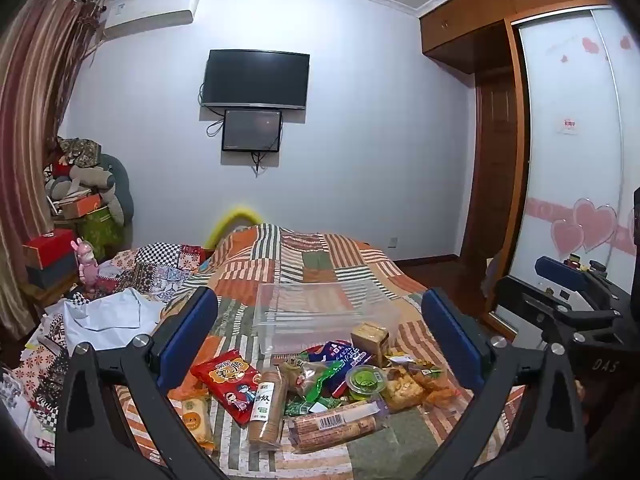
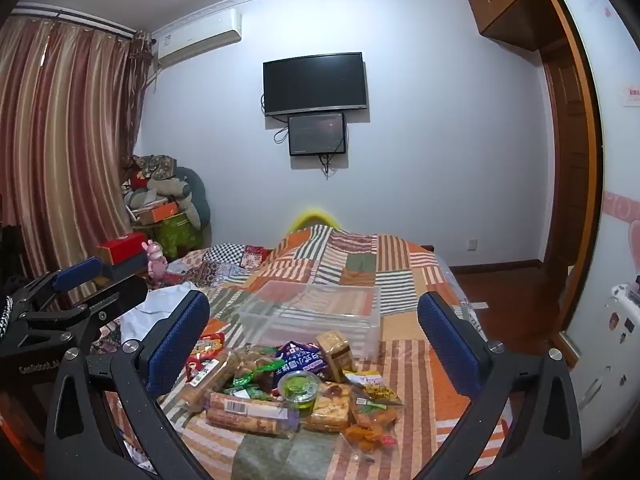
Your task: Organize snacks
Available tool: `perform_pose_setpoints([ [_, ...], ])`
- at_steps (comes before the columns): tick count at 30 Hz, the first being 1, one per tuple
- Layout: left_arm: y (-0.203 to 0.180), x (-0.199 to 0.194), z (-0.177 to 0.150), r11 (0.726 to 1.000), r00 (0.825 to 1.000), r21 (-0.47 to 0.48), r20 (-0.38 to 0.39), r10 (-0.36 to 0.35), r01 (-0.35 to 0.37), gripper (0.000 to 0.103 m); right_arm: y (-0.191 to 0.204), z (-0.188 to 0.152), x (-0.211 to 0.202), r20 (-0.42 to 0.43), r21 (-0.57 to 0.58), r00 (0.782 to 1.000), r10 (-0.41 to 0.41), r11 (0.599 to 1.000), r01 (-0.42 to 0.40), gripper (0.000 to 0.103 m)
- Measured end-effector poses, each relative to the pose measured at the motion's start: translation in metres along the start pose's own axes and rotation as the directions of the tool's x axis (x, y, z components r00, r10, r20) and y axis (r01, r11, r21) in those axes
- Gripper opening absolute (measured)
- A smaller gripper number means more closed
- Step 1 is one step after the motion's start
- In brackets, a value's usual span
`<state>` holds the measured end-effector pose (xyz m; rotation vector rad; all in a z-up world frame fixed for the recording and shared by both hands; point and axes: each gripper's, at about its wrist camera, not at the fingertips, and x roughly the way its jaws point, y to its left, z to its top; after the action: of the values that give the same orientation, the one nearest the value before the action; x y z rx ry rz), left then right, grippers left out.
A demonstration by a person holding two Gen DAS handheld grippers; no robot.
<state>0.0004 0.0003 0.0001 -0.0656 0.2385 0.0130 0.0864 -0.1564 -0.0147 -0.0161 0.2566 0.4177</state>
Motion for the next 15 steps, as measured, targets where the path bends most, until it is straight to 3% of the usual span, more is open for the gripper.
perform_pose_setpoints([
  [15,0.0020,0.0004,-0.0005,1.000,1.000,-0.019,0.015,0.006,-0.006,0.103,-0.0027,-0.0071,-0.0015,0.008,0.014,1.000,-0.003,1.000,0.003,0.103],
])
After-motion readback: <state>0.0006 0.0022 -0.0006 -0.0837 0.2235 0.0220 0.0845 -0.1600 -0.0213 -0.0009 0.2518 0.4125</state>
